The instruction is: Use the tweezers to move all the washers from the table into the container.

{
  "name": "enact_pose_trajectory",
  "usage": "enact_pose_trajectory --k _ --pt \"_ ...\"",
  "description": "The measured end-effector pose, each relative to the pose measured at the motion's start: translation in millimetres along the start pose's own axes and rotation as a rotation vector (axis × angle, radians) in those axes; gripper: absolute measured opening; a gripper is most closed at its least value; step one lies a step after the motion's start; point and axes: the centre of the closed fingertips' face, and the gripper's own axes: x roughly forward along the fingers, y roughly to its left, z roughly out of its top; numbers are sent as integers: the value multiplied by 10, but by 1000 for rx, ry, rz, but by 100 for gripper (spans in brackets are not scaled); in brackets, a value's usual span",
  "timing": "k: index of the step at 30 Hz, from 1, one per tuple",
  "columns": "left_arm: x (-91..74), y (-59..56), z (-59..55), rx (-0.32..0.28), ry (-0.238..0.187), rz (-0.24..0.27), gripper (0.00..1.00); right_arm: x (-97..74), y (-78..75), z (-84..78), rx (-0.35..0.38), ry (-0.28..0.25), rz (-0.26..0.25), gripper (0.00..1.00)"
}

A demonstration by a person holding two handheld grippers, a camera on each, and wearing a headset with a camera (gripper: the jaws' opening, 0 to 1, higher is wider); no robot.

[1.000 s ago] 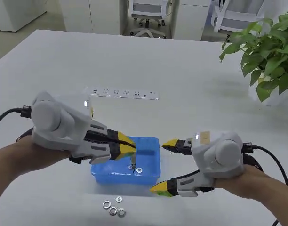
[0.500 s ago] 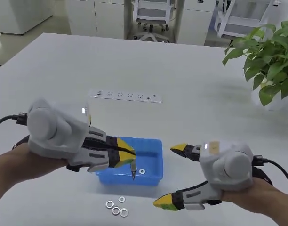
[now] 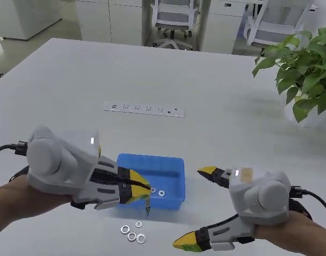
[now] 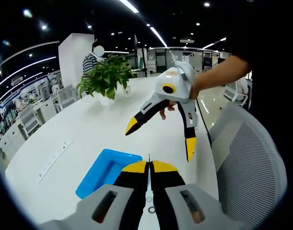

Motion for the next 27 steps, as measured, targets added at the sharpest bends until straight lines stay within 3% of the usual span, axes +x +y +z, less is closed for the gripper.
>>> enact_pose_trajectory --k 27 --pt "95 -203 -338 -29 45 -25 5 55 207 -137 6 36 41 100"
